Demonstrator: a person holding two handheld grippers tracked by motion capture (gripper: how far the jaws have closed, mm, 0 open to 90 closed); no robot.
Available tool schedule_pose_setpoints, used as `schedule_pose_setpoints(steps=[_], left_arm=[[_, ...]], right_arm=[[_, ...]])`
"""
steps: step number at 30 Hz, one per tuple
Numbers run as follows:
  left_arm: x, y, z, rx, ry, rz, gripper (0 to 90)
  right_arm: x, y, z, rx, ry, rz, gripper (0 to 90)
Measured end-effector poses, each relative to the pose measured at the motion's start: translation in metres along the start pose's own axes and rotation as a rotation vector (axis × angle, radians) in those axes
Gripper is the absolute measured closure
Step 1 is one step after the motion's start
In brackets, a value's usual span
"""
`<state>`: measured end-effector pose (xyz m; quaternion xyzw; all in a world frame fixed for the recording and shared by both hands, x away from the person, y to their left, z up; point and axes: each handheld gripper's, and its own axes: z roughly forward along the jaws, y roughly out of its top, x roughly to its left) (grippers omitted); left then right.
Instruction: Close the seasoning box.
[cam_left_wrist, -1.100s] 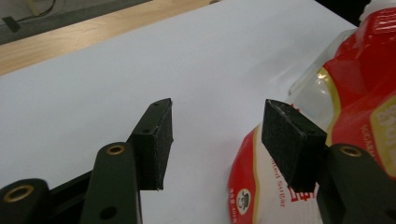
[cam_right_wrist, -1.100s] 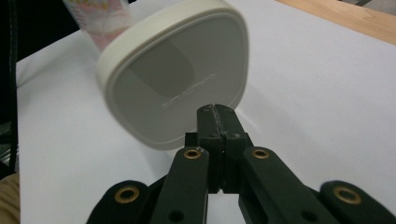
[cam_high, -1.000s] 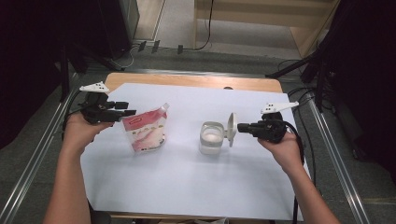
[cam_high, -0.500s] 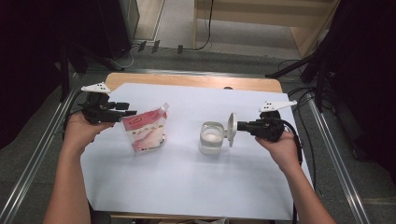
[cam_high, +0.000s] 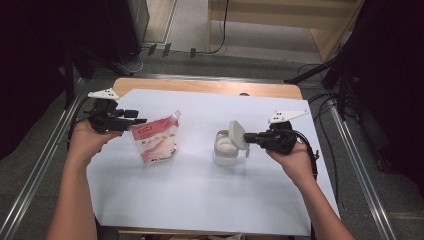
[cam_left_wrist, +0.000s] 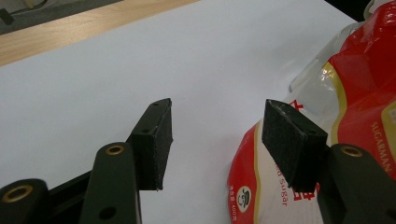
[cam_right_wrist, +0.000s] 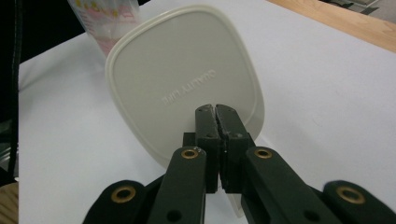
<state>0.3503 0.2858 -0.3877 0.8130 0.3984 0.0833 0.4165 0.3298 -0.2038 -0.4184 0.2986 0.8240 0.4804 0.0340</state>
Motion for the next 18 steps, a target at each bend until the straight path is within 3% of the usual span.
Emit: schedule_pose_setpoints(steps=[3,7,18], left_arm=[[0.0,0.0,0.001,0.009,-0.005,0.005,44.0],[0.0,0.0,0.002,0.01,-0.004,0.01,43.9],[-0.001,-0.004,0.001,0.003,-0.017,0.003,43.4]], right_arm=[[0.001,0.001,-0.001,0.002,0.0,-0.006,85.9],[0.004,0.002,-0.001,-0.006,-0.018,-0.039,73.9],[-0.001,-0.001,-0.01,-0.045,-0.023,-0.001,65.1]])
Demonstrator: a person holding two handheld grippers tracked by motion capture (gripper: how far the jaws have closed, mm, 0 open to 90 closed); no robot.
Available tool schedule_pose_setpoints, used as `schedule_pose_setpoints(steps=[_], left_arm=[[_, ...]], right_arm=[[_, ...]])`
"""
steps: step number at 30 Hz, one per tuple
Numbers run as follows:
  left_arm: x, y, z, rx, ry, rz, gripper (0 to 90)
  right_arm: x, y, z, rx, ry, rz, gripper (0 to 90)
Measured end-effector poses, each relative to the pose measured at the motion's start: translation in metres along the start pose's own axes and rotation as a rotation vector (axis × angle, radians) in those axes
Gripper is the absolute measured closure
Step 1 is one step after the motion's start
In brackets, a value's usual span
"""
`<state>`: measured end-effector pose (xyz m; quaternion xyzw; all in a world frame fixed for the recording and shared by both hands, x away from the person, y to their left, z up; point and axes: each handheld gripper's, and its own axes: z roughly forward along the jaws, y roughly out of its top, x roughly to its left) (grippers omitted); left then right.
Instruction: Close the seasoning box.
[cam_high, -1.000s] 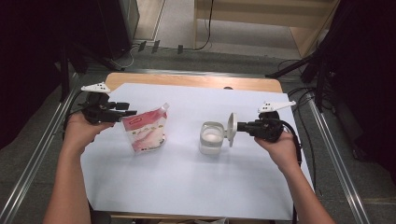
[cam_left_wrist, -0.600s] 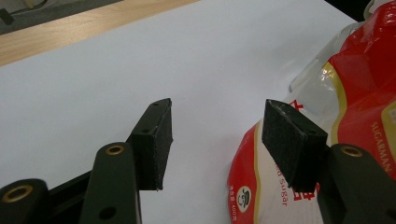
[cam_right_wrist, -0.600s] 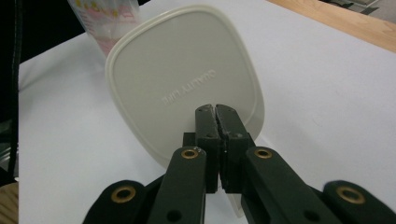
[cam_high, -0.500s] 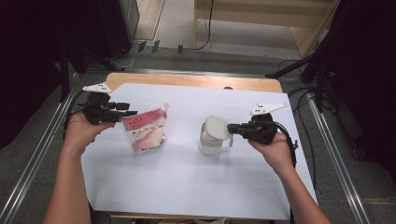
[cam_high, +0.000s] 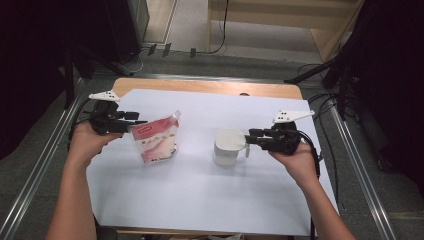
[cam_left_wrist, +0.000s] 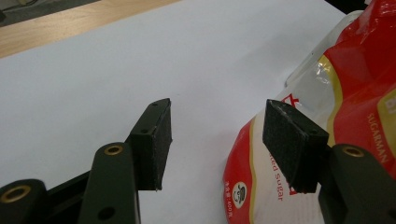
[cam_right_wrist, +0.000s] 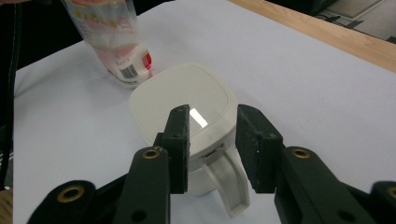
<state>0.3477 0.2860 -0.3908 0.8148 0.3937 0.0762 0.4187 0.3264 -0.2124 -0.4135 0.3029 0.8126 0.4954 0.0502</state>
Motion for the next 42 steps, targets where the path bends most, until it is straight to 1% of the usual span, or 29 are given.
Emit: schedule_pose_setpoints(steps=[2,3,4,5,6,8,10,11,12,14,15,16,18,19,21,24,25,28,29,30,31,32,33,34,35,36,38,39,42], left_arm=[[0.0,0.0,-0.001,0.002,0.0,0.0,43.4],[0.0,0.0,-0.001,-0.005,0.0,-0.002,43.4],[0.001,0.0,-0.002,-0.005,0.004,0.001,43.4],[0.0,-0.001,-0.002,-0.006,0.001,-0.004,43.4],[0.001,-0.001,-0.002,-0.004,0.003,-0.004,43.3],[0.001,-0.001,-0.002,-0.004,0.005,-0.002,43.3],[0.002,-0.002,-0.002,0.002,0.006,0.001,43.3],[0.002,-0.002,-0.002,-0.001,0.006,-0.002,43.3],[0.002,-0.002,-0.002,0.008,0.0,-0.002,43.2],[0.002,-0.003,-0.001,0.0,0.004,-0.002,43.2],[0.002,-0.003,-0.001,-0.001,0.007,-0.005,43.1],[0.002,-0.003,0.0,-0.001,0.003,-0.005,43.1],[0.002,-0.003,0.0,0.0,0.002,-0.005,43.0],[0.003,-0.003,0.0,0.009,-0.002,0.001,43.0],[0.003,-0.004,0.001,0.006,0.003,-0.007,43.0],[0.003,-0.004,0.001,0.009,-0.001,-0.01,43.0],[0.003,-0.004,0.001,0.008,0.0,-0.007,42.9],[0.004,-0.005,0.0,0.011,-0.003,-0.011,42.9],[0.004,-0.006,0.001,0.003,0.001,-0.015,42.8],[0.004,-0.006,0.0,0.005,-0.001,-0.017,42.8],[0.005,-0.006,0.0,0.006,-0.001,-0.017,42.8],[0.005,-0.006,0.0,0.007,0.006,-0.017,42.7],[0.006,-0.007,0.0,0.003,0.004,-0.017,42.6],[0.006,-0.007,0.0,0.003,0.004,-0.017,42.5],[0.006,-0.007,0.0,0.003,0.001,-0.02,42.5],[0.007,-0.007,0.001,0.005,0.001,-0.021,42.4],[0.007,-0.008,0.001,0.004,0.005,-0.023,41.8],[0.008,-0.008,0.001,0.01,-0.004,-0.024,41.8],[0.008,-0.009,0.002,0.011,0.002,-0.026,41.8]], right_arm=[[-0.001,0.0,-0.001,-0.002,0.0,-0.003,65.1],[-0.001,-0.001,-0.001,-0.002,-0.006,0.001,64.6],[-0.003,-0.002,-0.003,-0.009,-0.013,-0.002,63.1],[-0.003,-0.002,-0.003,-0.009,-0.013,-0.002,63.1],[-0.004,-0.003,-0.005,-0.012,-0.024,-0.003,61.3],[-0.004,-0.003,-0.006,-0.017,-0.025,0.0,61.1],[-0.006,-0.005,-0.008,-0.019,-0.032,0.003,58.8],[-0.007,-0.006,-0.01,-0.017,-0.04,0.005,57.2],[-0.009,-0.008,-0.013,-0.019,-0.054,0.005,54.5],[-0.01,-0.009,-0.014,-0.025,-0.063,0.005,54.0],[-0.013,-0.013,-0.019,-0.03,-0.077,0.015,51.7],[-0.014,-0.014,-0.02,-0.032,-0.081,0.021,51.5],[-0.015,-0.015,-0.021,-0.036,-0.083,0.018,51.2],[-0.016,-0.017,-0.023,-0.034,-0.086,0.023,50.6],[-0.02,-0.022,-0.027,-0.034,-0.107,0.02,49.8],[-0.023,-0.024,-0.028,-0.037,-0.116,0.024,49.5],[-0.025,-0.027,-0.03,-0.035,-0.128,0.027,49.2],[-0.027,-0.031,-0.03,-0.033,-0.135,0.035,49.0],[-0.03,-0.035,-0.031,-0.016,-0.15,0.044,49.7],[-0.03,-0.035,-0.031,-0.016,-0.15,0.044,49.7],[-0.031,-0.036,-0.032,-0.011,-0.164,0.047,49.7],[-0.034,-0.037,-0.032,-0.01,-0.168,0.048,49.6],[-0.038,-0.039,-0.035,-0.018,-0.175,0.066,48.9],[-0.038,-0.039,-0.035,-0.018,-0.175,0.066,48.9],[-0.041,-0.042,-0.036,-0.028,-0.174,0.072,48.3],[-0.043,-0.043,-0.036,-0.028,-0.181,0.071,47.9],[-0.044,-0.045,-0.036,-0.024,-0.187,0.085,47.9],[-0.045,-0.047,-0.036,-0.021,-0.189,0.091,47.8],[-0.047,-0.048,-0.035,-0.023,-0.192,0.095,47.6]])
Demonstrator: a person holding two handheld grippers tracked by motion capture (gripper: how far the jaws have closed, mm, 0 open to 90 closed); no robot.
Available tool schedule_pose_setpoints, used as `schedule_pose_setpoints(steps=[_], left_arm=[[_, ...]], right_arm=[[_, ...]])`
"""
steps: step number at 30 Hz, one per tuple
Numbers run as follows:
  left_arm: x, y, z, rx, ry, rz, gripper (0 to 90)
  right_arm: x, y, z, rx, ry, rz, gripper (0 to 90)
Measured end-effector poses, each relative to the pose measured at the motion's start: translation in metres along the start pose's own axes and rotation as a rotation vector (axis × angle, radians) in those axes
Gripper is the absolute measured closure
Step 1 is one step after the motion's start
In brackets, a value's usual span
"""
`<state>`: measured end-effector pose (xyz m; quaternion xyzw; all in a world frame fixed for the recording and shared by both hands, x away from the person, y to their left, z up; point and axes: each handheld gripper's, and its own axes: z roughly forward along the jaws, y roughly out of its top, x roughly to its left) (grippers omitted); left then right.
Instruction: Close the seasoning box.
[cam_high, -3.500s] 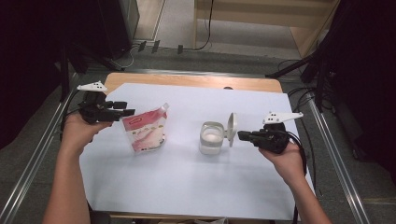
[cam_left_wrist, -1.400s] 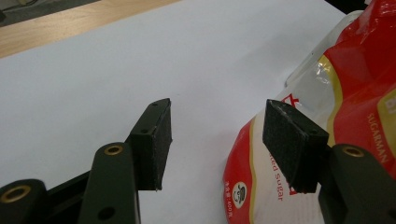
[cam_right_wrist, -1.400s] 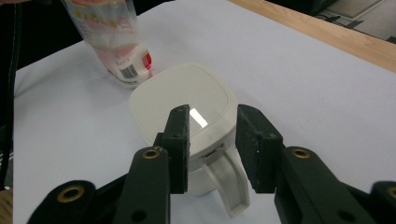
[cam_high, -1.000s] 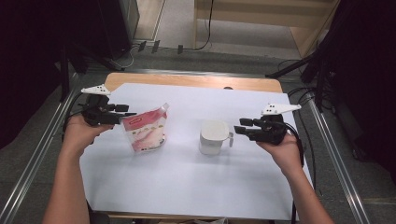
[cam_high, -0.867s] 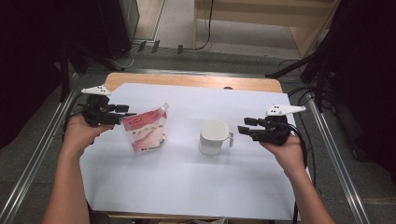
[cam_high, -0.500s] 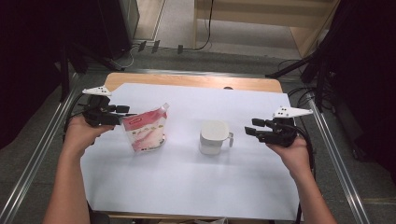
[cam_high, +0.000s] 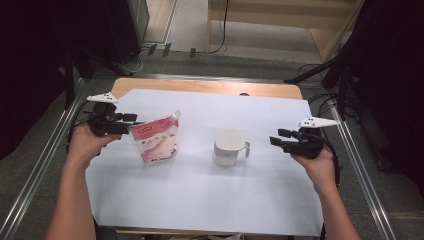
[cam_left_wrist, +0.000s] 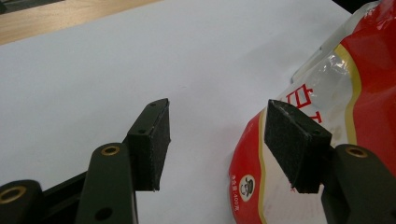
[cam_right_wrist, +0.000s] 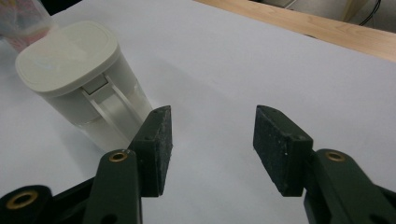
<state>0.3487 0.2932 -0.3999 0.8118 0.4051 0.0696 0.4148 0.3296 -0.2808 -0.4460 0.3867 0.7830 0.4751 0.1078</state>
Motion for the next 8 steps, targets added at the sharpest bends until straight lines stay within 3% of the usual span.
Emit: schedule_pose_setpoints(steps=[8], left_arm=[[-0.0004,0.0,-0.0011,-0.004,-0.006,0.009,42.0]], right_arm=[[-0.0003,-0.0007,0.0008,0.011,-0.006,-0.003,47.6]])
